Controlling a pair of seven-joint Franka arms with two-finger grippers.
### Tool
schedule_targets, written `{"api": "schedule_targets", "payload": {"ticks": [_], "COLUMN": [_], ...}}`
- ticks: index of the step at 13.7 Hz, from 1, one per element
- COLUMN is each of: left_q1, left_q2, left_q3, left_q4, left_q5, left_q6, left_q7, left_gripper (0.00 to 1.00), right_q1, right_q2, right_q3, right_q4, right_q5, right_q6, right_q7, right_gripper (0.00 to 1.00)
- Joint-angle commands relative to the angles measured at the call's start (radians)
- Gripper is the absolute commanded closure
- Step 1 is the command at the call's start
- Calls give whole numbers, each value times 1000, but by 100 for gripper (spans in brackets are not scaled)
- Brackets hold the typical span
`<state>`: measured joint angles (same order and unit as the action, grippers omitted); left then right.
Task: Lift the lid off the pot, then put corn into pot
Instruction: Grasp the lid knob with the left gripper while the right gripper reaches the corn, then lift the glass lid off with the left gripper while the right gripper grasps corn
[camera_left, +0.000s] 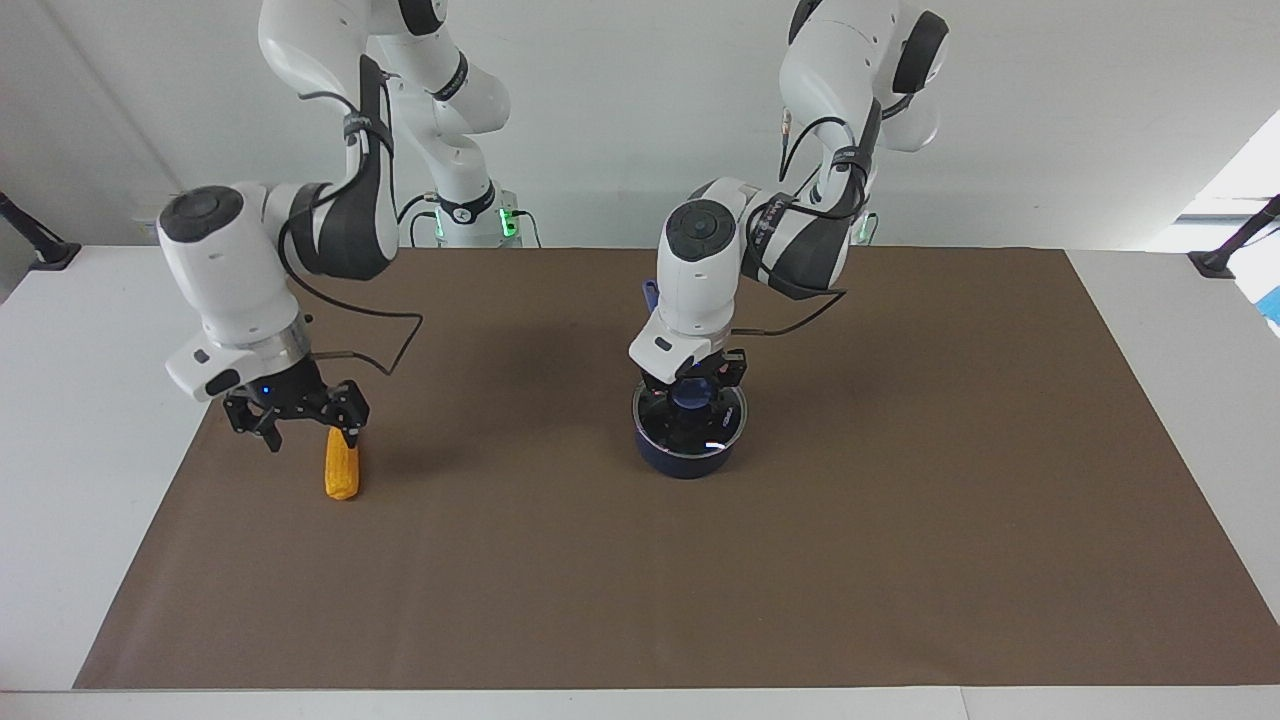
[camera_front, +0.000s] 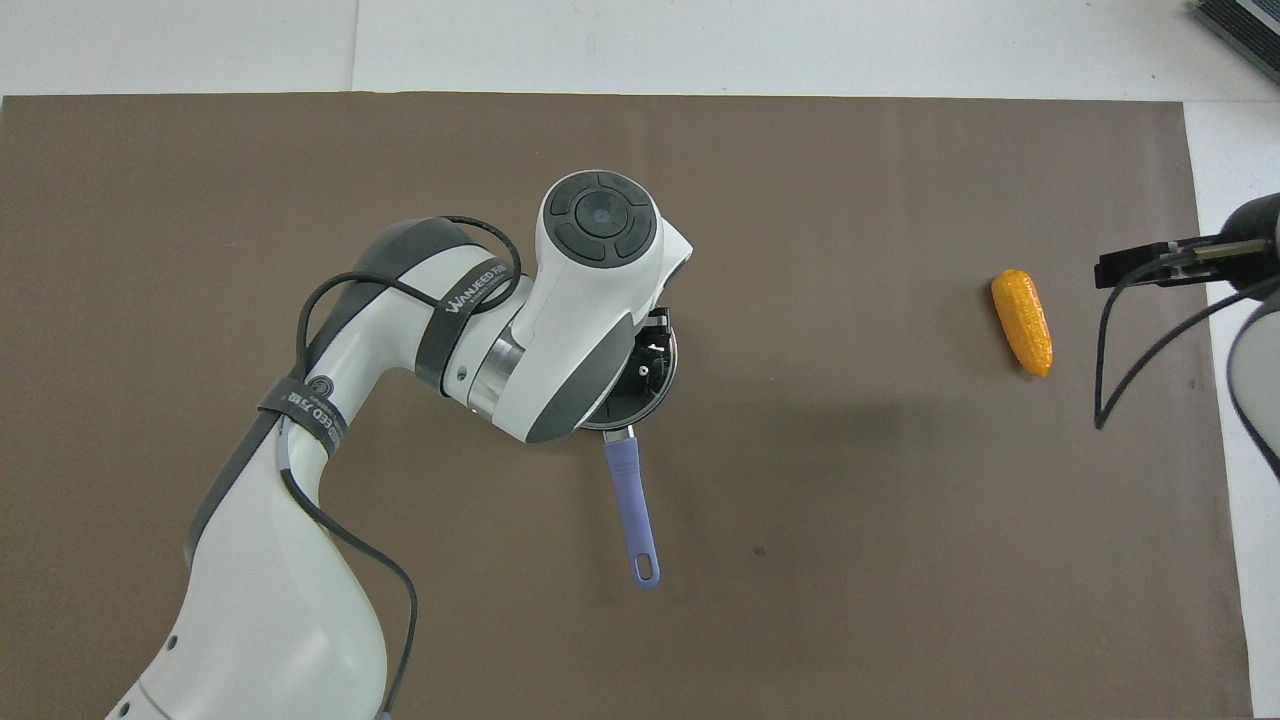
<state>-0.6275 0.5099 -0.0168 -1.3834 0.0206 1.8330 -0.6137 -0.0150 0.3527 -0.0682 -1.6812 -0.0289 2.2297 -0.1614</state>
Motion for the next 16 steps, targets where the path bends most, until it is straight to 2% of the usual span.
{"api": "schedule_targets", "payload": {"ticks": [1, 5, 8, 10, 11, 12, 13, 14, 16], "left_q1": [-12, -3, 0, 5, 32, 58, 75, 101, 155], "left_q2": [4, -46, -62, -120, -139, -163, -180, -188, -194], "left_q3": [14, 24, 44, 51, 51, 46, 47, 48, 48], "left_q4": [17, 24, 24, 23, 21, 21, 20, 17, 12], "left_q5": [18, 21, 21, 22, 24, 21, 18, 18, 15], "left_q6": [-17, -60, -63, -80, -92, -113, -133, -138, -144], "left_q7": [2, 3, 3, 5, 9, 34, 48, 49, 67], "left_gripper": [100, 100, 100, 100, 100, 100, 100, 100, 100], "right_q1": [-26, -75, -77, -65, -65, -65, -65, -63, -63], "right_q2": [77, 107, 106, 98, 98, 97, 97, 97, 100], "right_q3": [4, 4, 4, 5, 5, 4, 5, 5, 5], "right_q4": [12, -78, -104, -121, -121, -123, -123, -123, -104], "right_q5": [3, 3, 3, 4, 3, 3, 3, 3, 3], "right_q6": [48, 94, 97, 96, 94, 91, 84, 82, 74], "right_q7": [-99, -284, -296, -299, -302, -305, -305, -297, -293], "right_gripper": [0, 0, 0, 0, 5, 37, 78, 100, 100]}}
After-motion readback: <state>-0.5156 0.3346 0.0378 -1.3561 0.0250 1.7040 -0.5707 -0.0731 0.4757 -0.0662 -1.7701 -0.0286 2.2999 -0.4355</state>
